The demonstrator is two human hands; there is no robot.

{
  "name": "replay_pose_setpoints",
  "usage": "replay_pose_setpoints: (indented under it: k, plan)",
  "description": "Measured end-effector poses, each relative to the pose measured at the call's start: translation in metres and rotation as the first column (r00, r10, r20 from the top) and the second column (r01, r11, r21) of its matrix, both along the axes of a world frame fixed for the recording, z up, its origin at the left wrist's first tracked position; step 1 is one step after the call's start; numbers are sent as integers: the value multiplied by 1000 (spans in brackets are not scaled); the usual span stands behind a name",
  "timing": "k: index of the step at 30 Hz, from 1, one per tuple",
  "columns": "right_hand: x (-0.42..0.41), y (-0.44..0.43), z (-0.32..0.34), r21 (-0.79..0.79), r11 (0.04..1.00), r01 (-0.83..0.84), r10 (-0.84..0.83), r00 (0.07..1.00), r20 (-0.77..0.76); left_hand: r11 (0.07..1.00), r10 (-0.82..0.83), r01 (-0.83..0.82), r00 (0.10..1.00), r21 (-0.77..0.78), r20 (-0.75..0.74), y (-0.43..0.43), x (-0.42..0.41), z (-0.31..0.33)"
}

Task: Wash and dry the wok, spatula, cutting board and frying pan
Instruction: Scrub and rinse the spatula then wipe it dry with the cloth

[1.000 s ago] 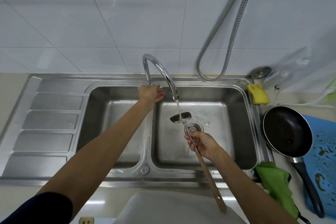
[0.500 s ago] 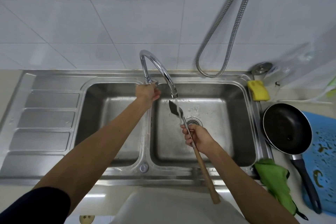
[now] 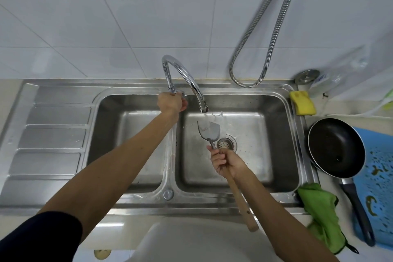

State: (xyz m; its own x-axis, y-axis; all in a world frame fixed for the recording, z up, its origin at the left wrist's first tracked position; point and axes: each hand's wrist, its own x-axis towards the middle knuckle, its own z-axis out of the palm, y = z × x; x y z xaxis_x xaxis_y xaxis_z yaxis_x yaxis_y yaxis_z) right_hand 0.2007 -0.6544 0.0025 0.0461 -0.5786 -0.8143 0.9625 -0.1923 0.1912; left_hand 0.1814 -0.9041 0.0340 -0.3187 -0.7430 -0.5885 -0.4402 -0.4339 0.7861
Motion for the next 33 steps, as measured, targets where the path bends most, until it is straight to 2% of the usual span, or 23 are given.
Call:
replay_pose_setpoints:
  k: [7, 11, 13, 14, 16, 19, 21, 23, 26, 28, 30, 31, 33]
  plan:
    - [5, 12, -4, 55, 998, -32, 31, 999, 22, 983, -128, 133, 991, -127, 48, -12, -19, 10]
    - [7, 12, -1, 165, 986, -35, 49, 995, -83, 971, -203, 207, 978, -123, 41, -14, -13, 17]
    - [5, 11, 1, 225, 974, 24, 3, 993, -120, 950, -272, 280, 960, -136, 71, -4, -1, 19]
    - [4, 12, 2, 249, 966, 63, -31, 991, -131, 932, -329, 340, 939, -124, 101, 6, 8, 20]
    - [1, 14, 5, 283, 953, 111, -69, 986, -153, 861, -504, 508, 855, 4, 123, 38, 35, 22]
    - [-4, 17, 9, 326, 931, 164, -93, 971, -222, 633, -767, 728, 635, 264, 89, 98, 83, 27]
    - [-7, 20, 12, 331, 924, 190, -107, 961, -254, 535, -832, 765, 551, 359, 64, 133, 104, 27]
    - [-9, 26, 16, 327, 923, 202, -107, 952, -287, 507, -847, 770, 529, 387, 58, 159, 115, 28]
    - [-9, 41, 22, 314, 919, 238, -131, 936, -327, 488, -871, 822, 478, 294, 112, 186, 125, 31]
    - [-9, 53, 27, 318, 926, 201, -63, 916, -397, 546, -837, 803, 537, 238, 109, 201, 129, 32]
    - [-7, 68, 30, 379, 918, 118, 104, 850, -516, 589, -808, 788, 577, 180, 120, 212, 132, 37]
    - [-6, 78, 30, 448, 891, 76, 225, 782, -581, 598, -801, 787, 585, 154, 125, 217, 133, 39]
    - [1, 103, 31, 622, 780, 63, 488, 561, -669, 624, -782, 770, 615, 135, 104, 227, 137, 41]
